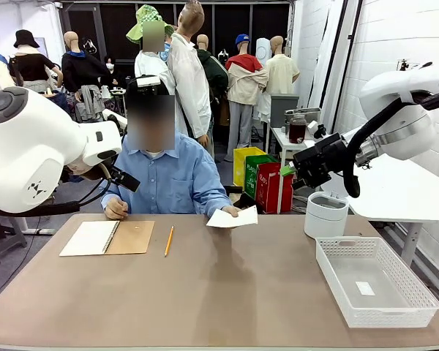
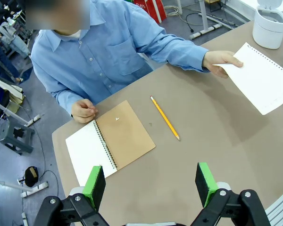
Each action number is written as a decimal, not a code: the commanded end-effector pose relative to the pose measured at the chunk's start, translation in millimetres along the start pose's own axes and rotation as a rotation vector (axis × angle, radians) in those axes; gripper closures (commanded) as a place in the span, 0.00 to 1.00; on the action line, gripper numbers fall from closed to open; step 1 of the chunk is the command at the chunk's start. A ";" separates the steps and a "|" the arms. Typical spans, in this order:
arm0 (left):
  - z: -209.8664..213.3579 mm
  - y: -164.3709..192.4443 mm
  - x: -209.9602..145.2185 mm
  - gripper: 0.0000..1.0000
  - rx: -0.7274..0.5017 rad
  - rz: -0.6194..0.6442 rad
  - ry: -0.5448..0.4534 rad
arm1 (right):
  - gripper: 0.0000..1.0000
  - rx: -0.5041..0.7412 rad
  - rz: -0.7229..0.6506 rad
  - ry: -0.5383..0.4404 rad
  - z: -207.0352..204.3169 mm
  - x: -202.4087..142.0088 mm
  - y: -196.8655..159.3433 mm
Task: Sort the paper based on its condition.
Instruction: If a person hands you a paper, place it in the Organizing basket , and if it's crumpled, put it in the Trash can.
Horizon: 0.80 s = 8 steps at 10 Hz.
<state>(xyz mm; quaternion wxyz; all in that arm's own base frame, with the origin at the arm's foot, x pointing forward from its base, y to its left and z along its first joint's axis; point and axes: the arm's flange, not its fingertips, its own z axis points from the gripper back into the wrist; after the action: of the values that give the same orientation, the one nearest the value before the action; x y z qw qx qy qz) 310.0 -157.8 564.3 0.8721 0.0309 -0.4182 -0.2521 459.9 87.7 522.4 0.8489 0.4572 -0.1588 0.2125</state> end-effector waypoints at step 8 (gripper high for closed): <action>-0.8 0.4 -0.8 0.00 0.009 -0.014 -0.003 | 0.00 0.163 -0.723 0.053 -45.2 -25.5 -44.6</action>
<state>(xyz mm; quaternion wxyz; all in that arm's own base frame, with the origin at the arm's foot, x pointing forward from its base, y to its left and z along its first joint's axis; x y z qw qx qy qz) 310.0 -157.8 564.3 0.8721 0.0309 -0.4183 -0.2522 463.9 93.1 458.6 0.8381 0.5421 0.0412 -0.0457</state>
